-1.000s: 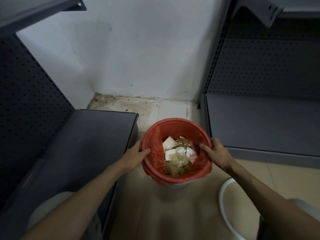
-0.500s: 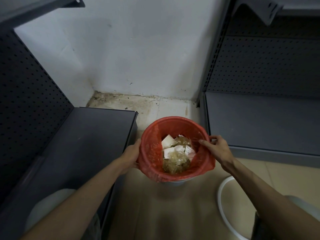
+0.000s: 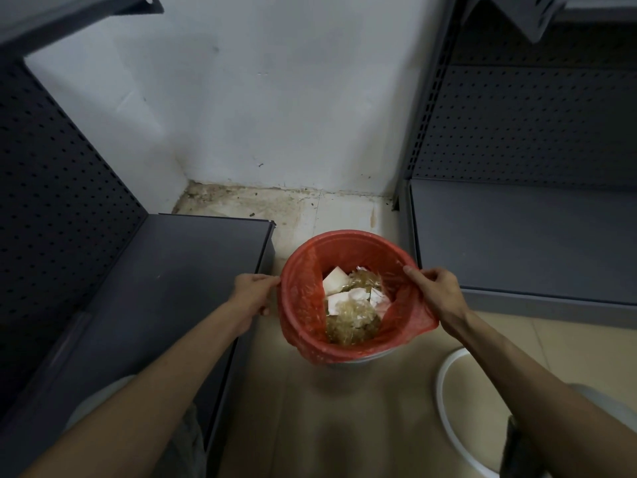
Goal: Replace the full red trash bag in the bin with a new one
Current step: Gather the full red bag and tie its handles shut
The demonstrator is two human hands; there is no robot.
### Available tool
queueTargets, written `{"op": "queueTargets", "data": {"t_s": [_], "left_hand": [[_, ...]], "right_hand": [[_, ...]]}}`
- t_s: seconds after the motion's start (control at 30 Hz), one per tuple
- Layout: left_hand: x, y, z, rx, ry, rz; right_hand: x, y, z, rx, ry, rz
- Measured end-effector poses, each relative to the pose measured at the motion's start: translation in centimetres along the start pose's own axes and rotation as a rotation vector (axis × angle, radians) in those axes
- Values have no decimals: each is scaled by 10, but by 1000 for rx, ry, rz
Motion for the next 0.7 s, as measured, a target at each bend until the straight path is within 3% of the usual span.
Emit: {"op": "queueTargets", "data": {"t_s": [0.17,0.43,0.7], "left_hand": [[4,-4,-1,-31,-25,-74],[25,-6,2,-19,-59,30],[49,2,8,186,-223,-158]], "right_hand": [[-8,3,-4,10,17,-58],[-15,10,-8,13,-31,-168],[-51,15,-7,21,121,-26]]}}
Point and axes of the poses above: each hand's wrist, its own z-axis away from the middle knuckle, its own y-axis out of the back of the hand, x = y × z, the point moved 8 cm from there along -z, towards the middle knuckle
